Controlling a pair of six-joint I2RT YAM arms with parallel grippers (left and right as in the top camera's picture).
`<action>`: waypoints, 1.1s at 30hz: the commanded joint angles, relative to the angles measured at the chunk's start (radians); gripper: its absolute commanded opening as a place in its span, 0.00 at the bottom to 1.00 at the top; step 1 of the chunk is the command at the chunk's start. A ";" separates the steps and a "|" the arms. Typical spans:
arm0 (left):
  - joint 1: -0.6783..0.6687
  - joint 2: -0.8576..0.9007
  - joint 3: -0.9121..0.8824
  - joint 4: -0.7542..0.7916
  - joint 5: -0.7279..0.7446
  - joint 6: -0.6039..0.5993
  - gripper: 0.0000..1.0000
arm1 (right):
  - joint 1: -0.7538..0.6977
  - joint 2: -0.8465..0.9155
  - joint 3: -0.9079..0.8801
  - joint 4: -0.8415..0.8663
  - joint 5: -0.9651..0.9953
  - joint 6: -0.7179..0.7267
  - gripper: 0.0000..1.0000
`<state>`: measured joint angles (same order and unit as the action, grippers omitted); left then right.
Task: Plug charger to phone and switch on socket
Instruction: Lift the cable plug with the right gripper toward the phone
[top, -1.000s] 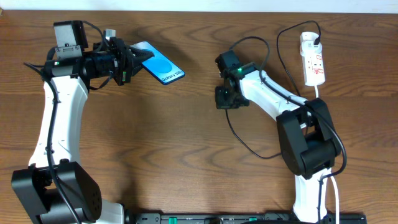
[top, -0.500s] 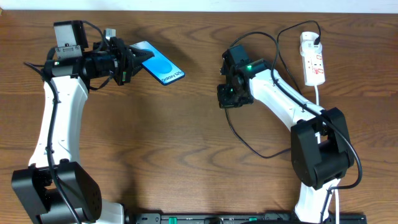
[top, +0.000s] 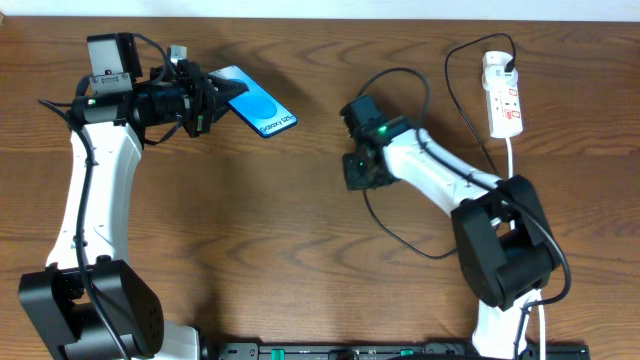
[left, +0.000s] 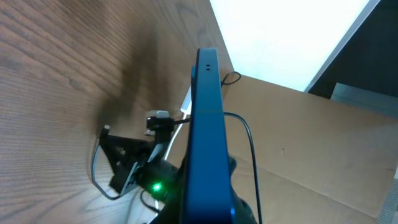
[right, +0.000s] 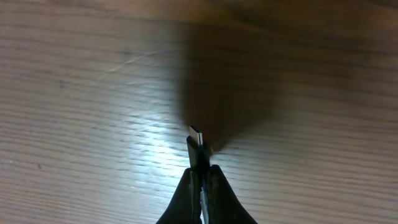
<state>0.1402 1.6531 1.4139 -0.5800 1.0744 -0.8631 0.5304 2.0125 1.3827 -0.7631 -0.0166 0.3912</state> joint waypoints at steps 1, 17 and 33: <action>-0.002 -0.020 0.012 0.000 0.032 0.014 0.07 | 0.025 0.026 -0.007 0.015 0.070 0.050 0.01; -0.002 -0.020 0.012 0.000 0.032 0.014 0.07 | 0.023 0.114 -0.008 -0.005 -0.011 0.045 0.02; -0.002 -0.020 0.012 0.000 0.032 0.014 0.07 | 0.000 0.134 -0.008 -0.026 -0.066 0.042 0.01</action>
<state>0.1402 1.6531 1.4139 -0.5800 1.0744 -0.8631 0.5323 2.0712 1.4082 -0.7761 -0.0494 0.4347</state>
